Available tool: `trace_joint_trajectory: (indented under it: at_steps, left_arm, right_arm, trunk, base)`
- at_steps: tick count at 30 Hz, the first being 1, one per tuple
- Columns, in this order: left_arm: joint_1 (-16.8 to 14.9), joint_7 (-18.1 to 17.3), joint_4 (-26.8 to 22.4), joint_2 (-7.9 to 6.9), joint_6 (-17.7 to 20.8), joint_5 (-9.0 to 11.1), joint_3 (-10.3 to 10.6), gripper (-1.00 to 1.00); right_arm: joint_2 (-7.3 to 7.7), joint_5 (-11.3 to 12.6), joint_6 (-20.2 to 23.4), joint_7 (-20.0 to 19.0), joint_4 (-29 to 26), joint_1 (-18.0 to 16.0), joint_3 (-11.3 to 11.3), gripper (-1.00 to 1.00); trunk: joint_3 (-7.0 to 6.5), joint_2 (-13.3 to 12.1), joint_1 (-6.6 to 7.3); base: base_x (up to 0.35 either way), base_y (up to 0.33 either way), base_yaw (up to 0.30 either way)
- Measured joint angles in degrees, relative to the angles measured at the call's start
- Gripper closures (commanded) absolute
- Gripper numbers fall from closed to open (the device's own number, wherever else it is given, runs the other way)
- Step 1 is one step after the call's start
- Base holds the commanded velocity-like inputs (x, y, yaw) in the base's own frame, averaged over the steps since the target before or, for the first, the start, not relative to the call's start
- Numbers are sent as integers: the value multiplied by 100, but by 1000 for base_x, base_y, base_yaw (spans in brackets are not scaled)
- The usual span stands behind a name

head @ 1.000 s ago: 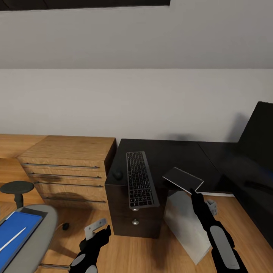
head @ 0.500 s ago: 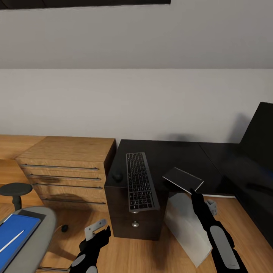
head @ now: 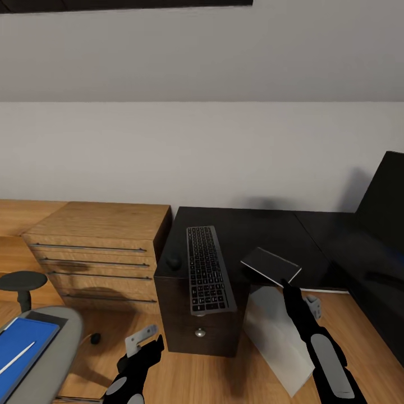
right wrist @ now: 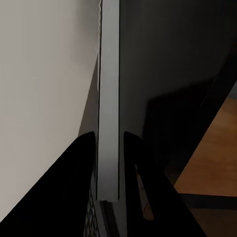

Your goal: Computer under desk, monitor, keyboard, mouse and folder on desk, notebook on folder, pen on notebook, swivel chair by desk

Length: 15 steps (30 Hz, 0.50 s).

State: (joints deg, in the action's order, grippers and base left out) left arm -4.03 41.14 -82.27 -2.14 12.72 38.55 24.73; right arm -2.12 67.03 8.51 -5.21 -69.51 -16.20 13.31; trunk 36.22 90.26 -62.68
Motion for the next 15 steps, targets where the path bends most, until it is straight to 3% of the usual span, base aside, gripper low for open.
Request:
trace_joint_trajectory:
  at_steps: [15]
  left_arm:
    - [-4, 2, 9, 0, 0, 0, 1, -100]
  right_arm:
    - [7, -17, 0, -1, 0, 1, 0, 100]
  trunk:
    - [0, 0, 0]
  base:
    - [0, 0, 0]
